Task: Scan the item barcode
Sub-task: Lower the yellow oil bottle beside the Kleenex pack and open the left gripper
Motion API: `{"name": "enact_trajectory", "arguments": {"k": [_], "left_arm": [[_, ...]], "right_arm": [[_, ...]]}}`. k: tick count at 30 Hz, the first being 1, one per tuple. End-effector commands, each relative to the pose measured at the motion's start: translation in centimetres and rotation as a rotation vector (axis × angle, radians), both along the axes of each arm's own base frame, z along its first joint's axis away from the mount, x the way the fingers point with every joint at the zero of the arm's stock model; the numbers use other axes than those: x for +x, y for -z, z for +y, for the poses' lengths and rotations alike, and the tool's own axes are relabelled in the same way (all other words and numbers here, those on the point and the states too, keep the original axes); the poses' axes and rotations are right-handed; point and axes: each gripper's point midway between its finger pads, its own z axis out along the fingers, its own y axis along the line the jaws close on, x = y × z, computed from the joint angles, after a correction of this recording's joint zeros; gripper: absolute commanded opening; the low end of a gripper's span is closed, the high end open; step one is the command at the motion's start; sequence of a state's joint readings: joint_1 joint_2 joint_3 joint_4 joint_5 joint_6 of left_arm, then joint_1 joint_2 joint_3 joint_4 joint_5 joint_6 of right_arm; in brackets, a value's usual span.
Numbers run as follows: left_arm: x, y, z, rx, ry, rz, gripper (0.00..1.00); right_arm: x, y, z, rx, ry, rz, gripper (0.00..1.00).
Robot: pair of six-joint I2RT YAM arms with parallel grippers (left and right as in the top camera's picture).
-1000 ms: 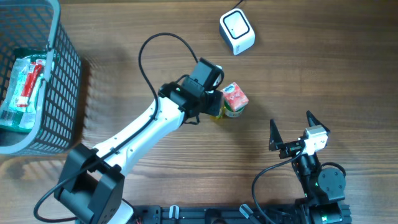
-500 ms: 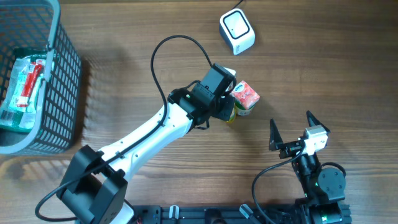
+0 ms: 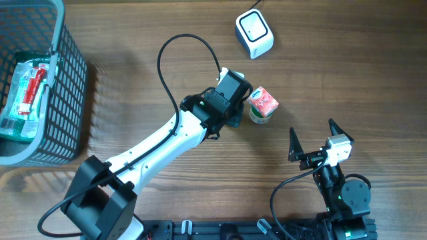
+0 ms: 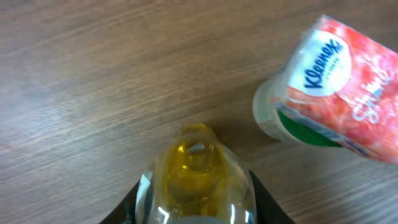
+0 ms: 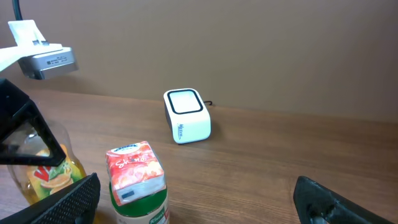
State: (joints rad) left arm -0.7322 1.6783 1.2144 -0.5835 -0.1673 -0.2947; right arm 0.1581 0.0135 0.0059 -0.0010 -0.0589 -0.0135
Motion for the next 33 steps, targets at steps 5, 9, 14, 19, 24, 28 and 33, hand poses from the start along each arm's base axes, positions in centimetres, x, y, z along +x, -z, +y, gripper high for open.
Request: {"name": "enact_trajectory", "arguments": {"k": [5, 9, 14, 19, 24, 28, 33], "left_arm": [[0.6, 1.5, 0.7, 0.049, -0.054, -0.006, 0.26], [0.8, 2.3, 0.7, 0.063, -0.059, 0.001, 0.3], [0.8, 2.3, 0.7, 0.061, -0.058, 0.0, 0.74], [0.8, 2.1, 0.5, 0.053, -0.055, -0.001, 1.0], [1.3, 0.1, 0.4, 0.034, -0.055, -0.018, 1.0], [2.4, -4.5, 0.7, -0.019, -0.077, -0.079, 1.0], [3.7, -11.1, 1.7, -0.1, -0.114, -0.173, 1.0]], "right_arm": [[0.0, -0.2, -0.3, -0.009, 0.014, -0.012, 1.0], [0.0, -0.2, -0.3, -0.008, 0.014, -0.013, 1.0], [0.0, -0.2, -0.3, -0.008, 0.014, -0.012, 1.0], [0.0, -0.2, -0.3, -0.009, 0.014, -0.012, 1.0], [0.0, -0.2, -0.3, -0.008, 0.014, -0.012, 1.0], [0.0, -0.2, -0.3, -0.008, 0.014, -0.012, 1.0], [0.0, -0.2, -0.3, -0.008, 0.014, -0.012, 1.0]]}}
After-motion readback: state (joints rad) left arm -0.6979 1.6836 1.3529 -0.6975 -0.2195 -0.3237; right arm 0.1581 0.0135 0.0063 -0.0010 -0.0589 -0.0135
